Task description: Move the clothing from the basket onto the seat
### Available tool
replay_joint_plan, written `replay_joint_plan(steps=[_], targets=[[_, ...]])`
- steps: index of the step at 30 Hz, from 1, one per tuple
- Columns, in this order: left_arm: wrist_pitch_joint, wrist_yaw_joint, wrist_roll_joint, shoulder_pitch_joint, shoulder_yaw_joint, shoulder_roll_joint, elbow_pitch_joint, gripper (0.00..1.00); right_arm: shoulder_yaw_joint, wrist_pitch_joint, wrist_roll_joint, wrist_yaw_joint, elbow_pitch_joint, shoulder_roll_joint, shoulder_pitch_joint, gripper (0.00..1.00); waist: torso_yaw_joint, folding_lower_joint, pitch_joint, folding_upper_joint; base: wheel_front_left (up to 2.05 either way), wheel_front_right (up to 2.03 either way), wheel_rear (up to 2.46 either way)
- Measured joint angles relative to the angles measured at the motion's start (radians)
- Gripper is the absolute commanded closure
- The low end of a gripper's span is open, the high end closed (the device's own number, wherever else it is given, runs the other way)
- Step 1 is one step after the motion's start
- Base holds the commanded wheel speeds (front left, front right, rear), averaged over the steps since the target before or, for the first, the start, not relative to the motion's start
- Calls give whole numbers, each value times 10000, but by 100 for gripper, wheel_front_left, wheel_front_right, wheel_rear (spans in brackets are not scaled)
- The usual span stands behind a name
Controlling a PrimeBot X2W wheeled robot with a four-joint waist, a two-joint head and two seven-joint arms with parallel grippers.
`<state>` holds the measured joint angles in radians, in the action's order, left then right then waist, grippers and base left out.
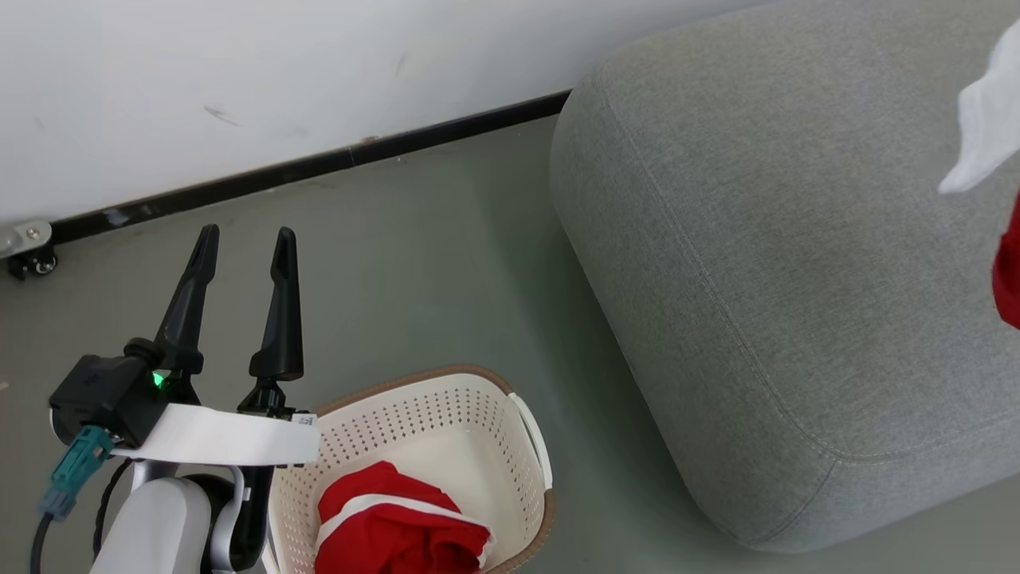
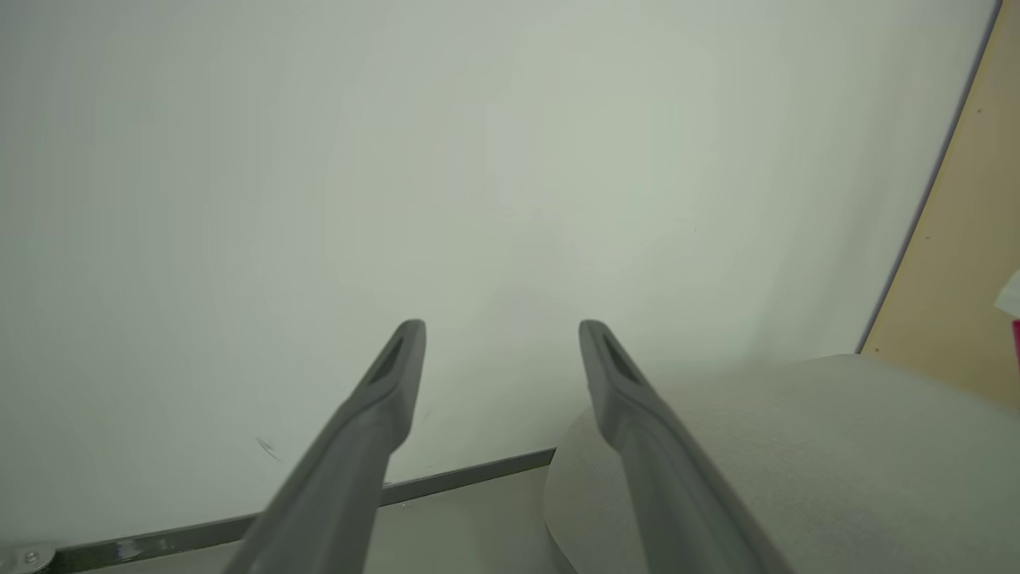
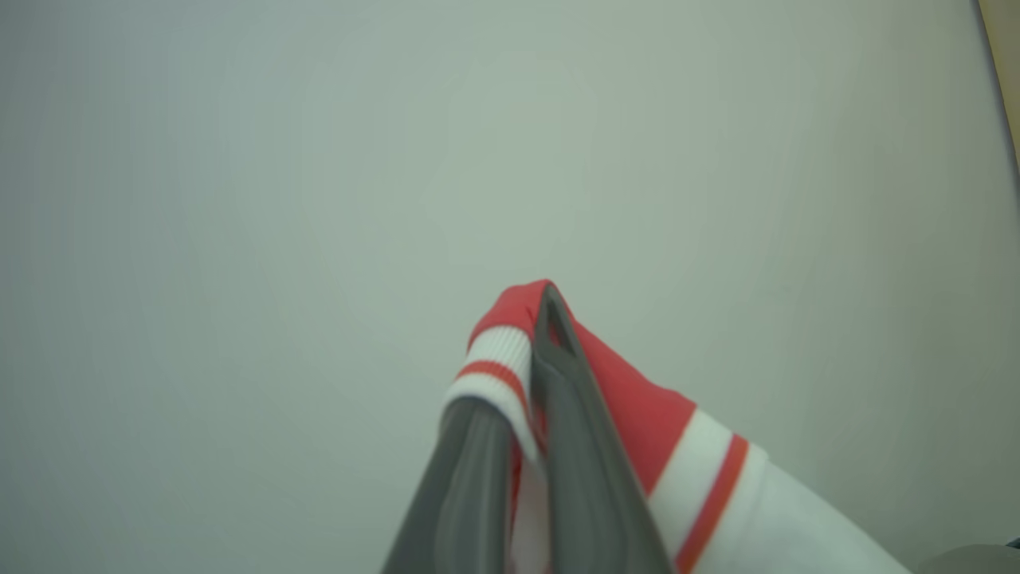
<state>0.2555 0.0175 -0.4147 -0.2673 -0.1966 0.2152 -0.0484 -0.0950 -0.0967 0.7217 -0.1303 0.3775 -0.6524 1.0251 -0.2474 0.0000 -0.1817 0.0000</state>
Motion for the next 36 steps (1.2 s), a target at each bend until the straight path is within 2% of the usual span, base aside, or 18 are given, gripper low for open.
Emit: replay_joint_plan(steps=[6, 14, 25, 36], targets=[[0, 128, 90, 1, 54, 58, 255, 0, -211, 0, -219, 0, 593, -180, 294, 100, 62, 0, -395, 0, 0, 0, 0], [-4, 318, 217, 1, 190, 293, 612, 0, 27, 27, -589, -2, 1175, -244, 718, 100, 245, 0, -914, 0, 0, 0, 0], [-267, 445, 405, 1, 234, 439, 1118, 0, -82, 543, -1104, -2, 1755, -393, 1708, 100, 582, 0, -1627, 0, 0, 0, 0], [-568, 439, 414, -53, 75, 587, 1501, 0, -238, 1170, -1327, -2, 2970, -383, 1268, 100, 814, 0, -2435, 0, 0, 0, 0]])
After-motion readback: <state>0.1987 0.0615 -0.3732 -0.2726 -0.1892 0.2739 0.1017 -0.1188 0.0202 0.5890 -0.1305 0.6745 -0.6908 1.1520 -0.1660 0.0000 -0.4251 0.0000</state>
